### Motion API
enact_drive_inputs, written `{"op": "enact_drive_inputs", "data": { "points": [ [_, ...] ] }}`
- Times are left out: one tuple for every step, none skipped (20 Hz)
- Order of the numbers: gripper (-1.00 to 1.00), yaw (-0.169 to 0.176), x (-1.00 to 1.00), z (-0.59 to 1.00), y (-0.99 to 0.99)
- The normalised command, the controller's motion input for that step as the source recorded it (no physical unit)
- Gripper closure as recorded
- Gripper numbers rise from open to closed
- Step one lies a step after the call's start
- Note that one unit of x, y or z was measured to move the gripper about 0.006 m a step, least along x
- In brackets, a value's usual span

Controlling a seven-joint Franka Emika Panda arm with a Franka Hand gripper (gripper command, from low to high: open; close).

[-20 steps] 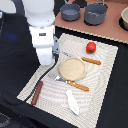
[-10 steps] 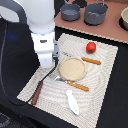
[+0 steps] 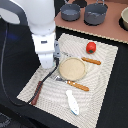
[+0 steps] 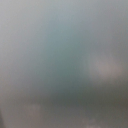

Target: Interact with the objects in diverse but meaningful ways.

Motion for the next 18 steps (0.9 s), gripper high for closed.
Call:
{"op": "enact_drive_inputs", "data": {
  "points": [
    [-1.0, 0.0, -0.22, 0.95, 0.36],
    [-1.0, 0.006, -0.26, 0.87, 0.35],
    [-1.0, 0.012, -0.23, 0.82, 0.37],
    [-1.0, 0.016, -0.16, 0.78, 0.4],
    [-1.0, 0.018, -0.06, 0.73, 0.39],
    [-1.0, 0.005, 0.01, 0.67, 0.39],
    [-1.0, 0.0, 0.19, 0.59, 0.38],
    [-1.0, 0.0, 0.3, 0.57, 0.39],
    [-1.0, 0.0, 0.53, 0.53, 0.39],
    [-1.0, 0.0, 0.58, 0.53, 0.33],
    [-1.0, 0.0, 0.66, 0.51, 0.28],
    [-1.0, 0.0, 0.79, 0.54, 0.25],
    [-1.0, -0.026, 0.92, 0.55, 0.19],
    [-1.0, -0.048, 0.91, 0.53, 0.15],
    [-1.0, -0.06, 0.92, 0.51, 0.13],
    [-1.0, -0.075, 0.88, 0.44, 0.11],
    [-1.0, -0.102, 0.83, 0.33, 0.08],
    [-1.0, -0.122, 0.79, 0.25, 0.07]
  ]
}}
